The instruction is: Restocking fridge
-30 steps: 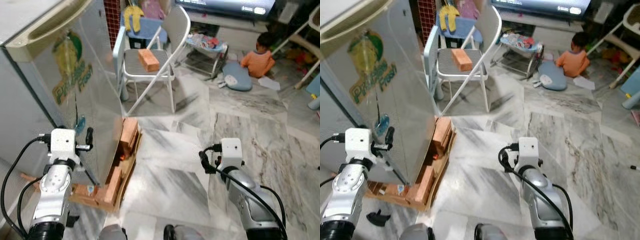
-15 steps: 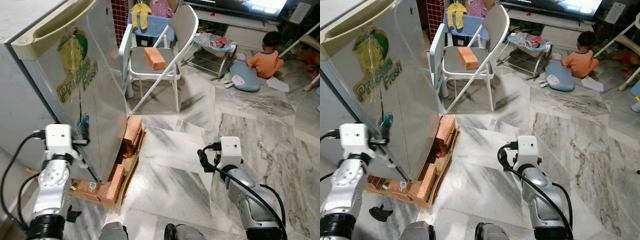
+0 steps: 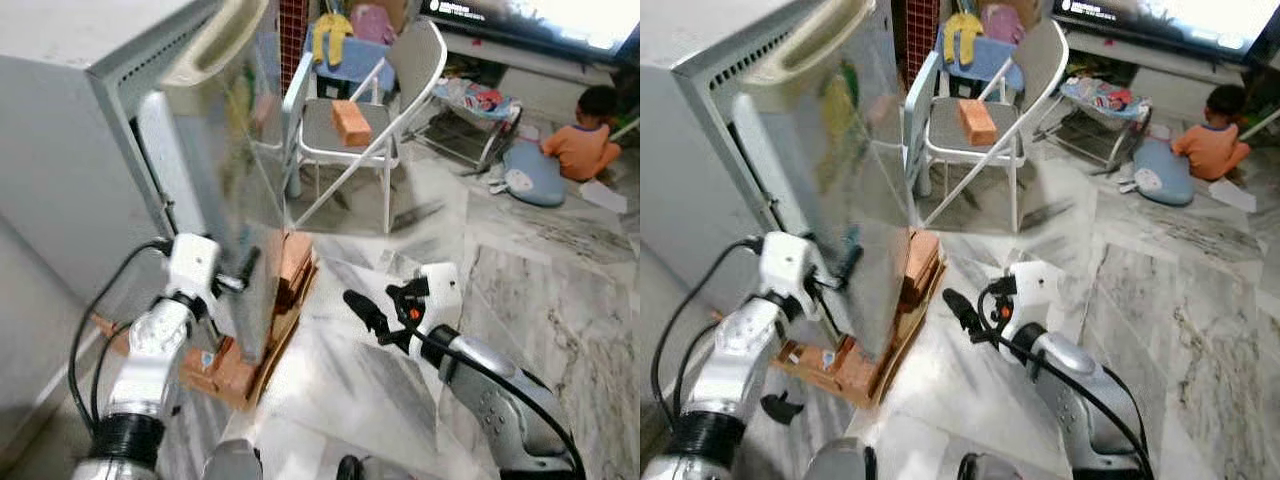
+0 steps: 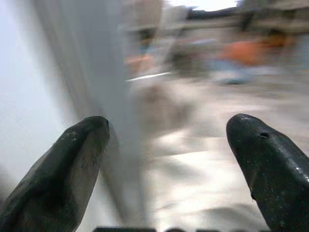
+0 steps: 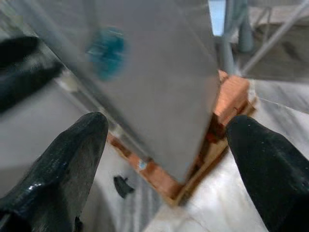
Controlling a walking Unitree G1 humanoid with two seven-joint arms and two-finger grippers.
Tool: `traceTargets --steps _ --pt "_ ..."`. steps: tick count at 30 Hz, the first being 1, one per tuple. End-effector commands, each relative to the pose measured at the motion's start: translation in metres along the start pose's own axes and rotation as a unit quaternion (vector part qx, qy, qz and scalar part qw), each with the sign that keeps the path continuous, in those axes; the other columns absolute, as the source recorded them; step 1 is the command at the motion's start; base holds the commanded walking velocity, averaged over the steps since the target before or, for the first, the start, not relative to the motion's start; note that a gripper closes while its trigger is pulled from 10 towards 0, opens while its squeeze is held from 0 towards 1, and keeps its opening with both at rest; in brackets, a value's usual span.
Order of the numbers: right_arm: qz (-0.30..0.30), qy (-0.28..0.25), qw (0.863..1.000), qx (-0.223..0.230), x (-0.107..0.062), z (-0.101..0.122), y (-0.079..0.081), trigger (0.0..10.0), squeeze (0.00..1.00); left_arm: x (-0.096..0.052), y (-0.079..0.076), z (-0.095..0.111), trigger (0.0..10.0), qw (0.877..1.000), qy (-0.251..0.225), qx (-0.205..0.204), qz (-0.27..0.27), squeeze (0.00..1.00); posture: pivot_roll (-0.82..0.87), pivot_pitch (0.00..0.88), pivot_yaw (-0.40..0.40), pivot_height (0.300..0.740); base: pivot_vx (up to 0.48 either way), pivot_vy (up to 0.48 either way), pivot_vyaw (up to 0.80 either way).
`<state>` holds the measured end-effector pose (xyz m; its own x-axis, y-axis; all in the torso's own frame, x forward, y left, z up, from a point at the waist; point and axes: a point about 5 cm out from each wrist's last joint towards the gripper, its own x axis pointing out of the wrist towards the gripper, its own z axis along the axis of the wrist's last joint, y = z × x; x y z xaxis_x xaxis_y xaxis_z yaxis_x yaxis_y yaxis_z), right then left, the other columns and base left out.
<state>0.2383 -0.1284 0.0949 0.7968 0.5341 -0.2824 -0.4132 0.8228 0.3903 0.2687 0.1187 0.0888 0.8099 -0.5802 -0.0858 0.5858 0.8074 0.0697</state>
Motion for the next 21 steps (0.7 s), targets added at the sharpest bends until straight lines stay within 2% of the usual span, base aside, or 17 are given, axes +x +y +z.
traceTargets --steps 1,3,4,6,7,11,14,15,21 --pt "-0.012 -0.029 0.999 -0.009 -0.003 0.008 -0.004 10.0 0.0 0.004 -0.018 0.006 10.0 0.999 -0.01 0.0 -0.051 0.0 0.12 0.026 -0.065 0.74 0.0 0.0 0.0" --pt "-0.023 -0.034 0.999 -0.012 -0.003 0.008 -0.007 10.0 0.0 0.0 -0.013 0.0 10.0 0.999 0.001 -0.007 -0.041 0.0 0.13 0.023 -0.065 0.74 0.0 0.0 0.0" --pt "-0.039 -0.038 0.998 -0.017 -0.003 0.008 -0.011 10.0 0.0 -0.01 0.0 -0.011 10.0 1.0 0.017 -0.017 -0.01 0.0 0.13 0.02 -0.066 0.74 0.0 0.0 0.0" --pt "-0.051 -0.041 0.998 -0.022 -0.002 0.009 -0.014 10.0 0.0 -0.023 0.015 -0.02 10.0 0.999 0.03 -0.018 0.033 0.0 0.13 0.018 -0.063 0.74 0.0 0.0 0.0" --pt "-0.051 -0.041 0.998 -0.022 -0.002 0.009 -0.014 10.0 0.0 -0.023 0.015 -0.02 10.0 0.999 0.03 -0.018 0.033 0.0 0.13 0.018 -0.063 0.74 0.0 0.0 0.0" --pt "-0.058 -0.054 0.996 -0.027 -0.003 0.011 -0.014 10.0 0.0 -0.043 0.036 -0.028 10.0 0.993 0.034 -0.035 0.104 0.0 0.14 0.013 -0.067 0.74 0.0 -0.06 0.0" --pt "-0.076 -0.064 0.995 -0.031 -0.003 0.012 -0.017 10.0 0.0 -0.049 0.041 -0.028 10.0 0.99 0.035 -0.041 0.129 0.0 0.14 0.01 -0.069 0.74 0.0 -0.364 0.0" --pt "-0.101 -0.075 0.991 -0.041 -0.004 0.013 -0.021 10.0 0.0 -0.054 0.046 -0.027 10.0 0.987 0.04 -0.048 0.151 0.0 0.14 0.008 -0.07 0.74 0.311 -0.36 0.0" --pt "-0.138 -0.089 0.985 -0.05 -0.004 0.01 -0.027 10.0 0.0 -0.063 0.054 -0.031 10.0 0.98 0.041 -0.047 0.188 0.0 0.13 0.0 -0.061 0.74 0.315 -0.36 0.0"
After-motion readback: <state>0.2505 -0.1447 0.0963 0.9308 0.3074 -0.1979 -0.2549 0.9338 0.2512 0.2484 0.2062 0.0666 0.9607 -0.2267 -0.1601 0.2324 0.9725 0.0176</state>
